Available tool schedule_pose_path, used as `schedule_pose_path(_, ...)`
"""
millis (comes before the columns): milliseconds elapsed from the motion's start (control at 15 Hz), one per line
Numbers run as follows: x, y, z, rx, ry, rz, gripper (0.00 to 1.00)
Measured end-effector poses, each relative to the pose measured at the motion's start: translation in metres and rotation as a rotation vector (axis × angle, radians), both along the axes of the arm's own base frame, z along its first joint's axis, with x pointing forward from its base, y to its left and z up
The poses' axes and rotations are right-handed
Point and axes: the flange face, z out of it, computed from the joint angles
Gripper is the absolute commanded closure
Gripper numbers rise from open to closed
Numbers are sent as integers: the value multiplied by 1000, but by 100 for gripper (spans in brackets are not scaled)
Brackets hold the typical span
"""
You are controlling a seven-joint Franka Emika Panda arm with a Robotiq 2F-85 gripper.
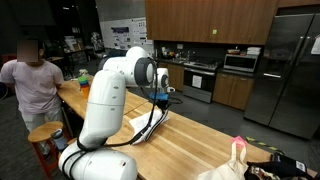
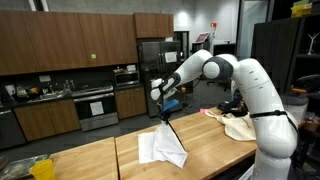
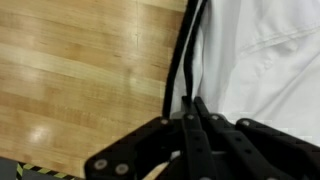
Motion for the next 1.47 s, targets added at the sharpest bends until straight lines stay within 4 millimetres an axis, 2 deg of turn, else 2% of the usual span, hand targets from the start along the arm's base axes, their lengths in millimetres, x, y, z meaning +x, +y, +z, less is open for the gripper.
schedule_pose_path(67, 0, 2, -1, 3, 2, 2, 61)
schedule_pose_path(133, 0, 4, -4, 3, 5, -2, 79)
schedule_pose_path(333, -1, 8, -8, 4, 10, 1, 62)
schedule_pose_path(1467, 0, 6, -7, 5, 10, -1, 61)
